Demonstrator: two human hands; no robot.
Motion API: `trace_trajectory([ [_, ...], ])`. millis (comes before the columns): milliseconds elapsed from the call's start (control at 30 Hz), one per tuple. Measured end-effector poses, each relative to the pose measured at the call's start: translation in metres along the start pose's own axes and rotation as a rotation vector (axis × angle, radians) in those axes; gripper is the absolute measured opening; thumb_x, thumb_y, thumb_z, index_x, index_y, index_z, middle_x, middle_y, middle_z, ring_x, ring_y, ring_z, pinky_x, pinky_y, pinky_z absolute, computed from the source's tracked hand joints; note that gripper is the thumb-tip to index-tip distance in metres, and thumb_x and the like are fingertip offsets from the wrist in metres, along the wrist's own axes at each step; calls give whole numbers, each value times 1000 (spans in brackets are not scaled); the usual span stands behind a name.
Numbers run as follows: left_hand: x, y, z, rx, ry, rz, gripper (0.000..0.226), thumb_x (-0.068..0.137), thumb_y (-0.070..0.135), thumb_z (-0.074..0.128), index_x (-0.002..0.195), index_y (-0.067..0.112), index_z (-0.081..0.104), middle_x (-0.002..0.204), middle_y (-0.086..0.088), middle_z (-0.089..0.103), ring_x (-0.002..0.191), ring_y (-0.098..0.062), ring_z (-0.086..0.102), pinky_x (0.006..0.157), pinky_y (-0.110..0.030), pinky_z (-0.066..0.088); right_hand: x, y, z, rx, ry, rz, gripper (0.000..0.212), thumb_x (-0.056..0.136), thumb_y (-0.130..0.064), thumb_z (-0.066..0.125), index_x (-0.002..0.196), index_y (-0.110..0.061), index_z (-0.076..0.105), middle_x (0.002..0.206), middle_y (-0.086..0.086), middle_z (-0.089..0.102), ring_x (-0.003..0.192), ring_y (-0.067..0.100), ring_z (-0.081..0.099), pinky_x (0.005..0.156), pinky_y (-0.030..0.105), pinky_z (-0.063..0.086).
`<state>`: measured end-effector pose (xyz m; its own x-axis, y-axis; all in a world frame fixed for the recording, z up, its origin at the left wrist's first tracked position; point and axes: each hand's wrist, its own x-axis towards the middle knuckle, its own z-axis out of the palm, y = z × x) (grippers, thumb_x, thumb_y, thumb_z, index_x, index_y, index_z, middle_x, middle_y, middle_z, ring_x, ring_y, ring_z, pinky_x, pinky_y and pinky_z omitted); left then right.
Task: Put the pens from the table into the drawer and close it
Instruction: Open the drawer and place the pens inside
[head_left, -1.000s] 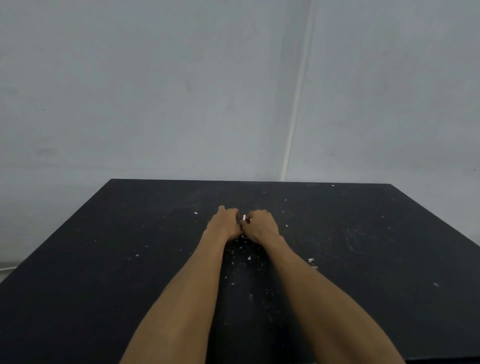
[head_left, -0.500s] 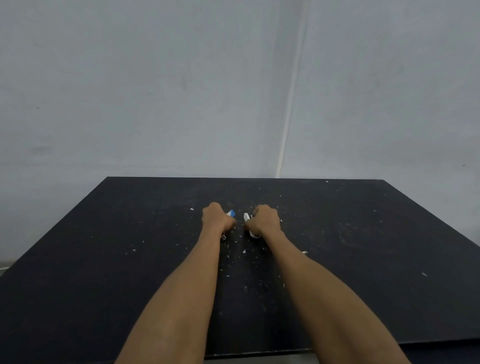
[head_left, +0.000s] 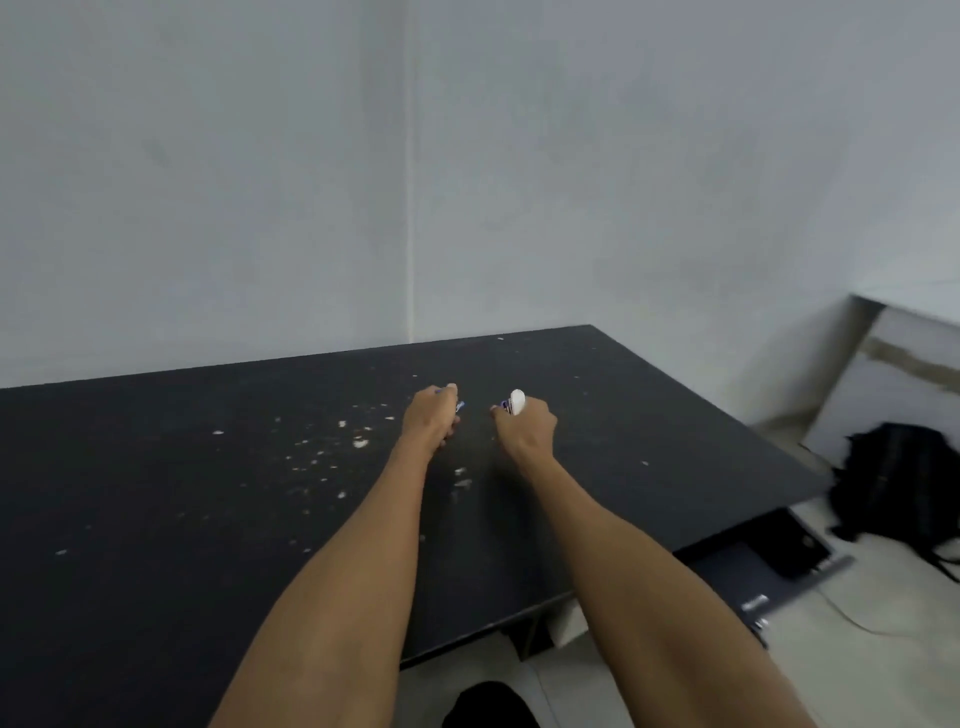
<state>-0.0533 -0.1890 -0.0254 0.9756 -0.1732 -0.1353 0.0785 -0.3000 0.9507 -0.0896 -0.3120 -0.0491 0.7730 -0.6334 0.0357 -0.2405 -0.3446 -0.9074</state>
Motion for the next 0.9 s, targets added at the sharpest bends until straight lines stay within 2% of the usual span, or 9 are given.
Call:
trace_trajectory([
  [67, -6, 3, 31, 108, 16, 119, 39, 100, 39, 36, 103, 9, 61, 82, -6, 61, 77, -27, 61, 70, -38, 47, 1, 13, -37, -93, 52, -34, 18, 88, -27, 63, 90, -9, 58, 92, 10, 64, 82, 26, 62, 69, 32, 50],
  [100, -14, 7, 50, 146, 7, 172, 40, 101, 41, 35, 100, 10, 61, 85, -4, 61, 84, -27, 61, 76, -40, 46, 0, 23, -60, -129, 91, -27, 20, 90, -26, 62, 97, -7, 60, 94, 8, 59, 83, 25, 58, 70, 31, 45],
  [167, -26, 12, 76, 156, -26, 223, 43, 103, 43, 31, 99, 11, 60, 84, 0, 59, 86, -24, 58, 77, -38, 42, -4, 35, -93, -173, 151, -24, 25, 91, -25, 61, 105, -4, 61, 95, 7, 56, 84, 26, 55, 71, 32, 44],
  [300, -50, 23, 124, 90, -150, 275, 42, 102, 39, 29, 107, 12, 61, 96, -7, 63, 94, -26, 59, 79, -38, 40, -16, 63, -148, -222, 257, 21, 20, 93, -23, 58, 103, -5, 59, 93, 7, 55, 81, 26, 52, 69, 31, 41],
  [433, -78, 27, 168, 132, -266, 365, 43, 102, 35, 27, 110, 8, 60, 101, -7, 62, 93, -23, 56, 79, -37, 40, -32, 93, -190, -265, 420, 126, 21, 94, -22, 52, 107, -6, 54, 99, 14, 61, 85, 31, 57, 70, 35, 41],
  [533, -93, 30, 198, 225, -314, 456, 41, 101, 34, 25, 116, 13, 58, 114, -8, 61, 101, -25, 57, 89, -42, 44, -41, 117, -215, -307, 515, 225, 27, 94, -24, 50, 113, -5, 51, 110, 18, 64, 97, 37, 61, 72, 38, 41],
  [667, -100, 32, 223, 443, -340, 551, 37, 102, 31, 26, 121, 20, 56, 117, -9, 53, 102, -31, 57, 86, -40, 40, -44, 139, -232, -302, 451, 376, 49, 94, -26, 47, 137, -5, 38, 136, 23, 43, 111, 41, 56, 83, 41, 41],
  [767, -101, 28, 230, 504, -371, 574, 36, 103, 31, 26, 119, 17, 55, 118, -11, 51, 99, -32, 58, 85, -41, 40, -42, 151, -236, -302, 377, 447, 45, 91, -24, 55, 130, -6, 44, 137, 21, 34, 108, 41, 57, 96, 43, 46],
  [900, -93, 24, 231, 517, -349, 543, 35, 103, 31, 27, 115, 14, 55, 116, -12, 53, 96, -31, 56, 83, -39, 37, -39, 161, -237, -391, 344, 419, 33, 89, -12, 61, 119, -3, 50, 131, 20, 37, 102, 38, 59, 84, 37, 46],
])
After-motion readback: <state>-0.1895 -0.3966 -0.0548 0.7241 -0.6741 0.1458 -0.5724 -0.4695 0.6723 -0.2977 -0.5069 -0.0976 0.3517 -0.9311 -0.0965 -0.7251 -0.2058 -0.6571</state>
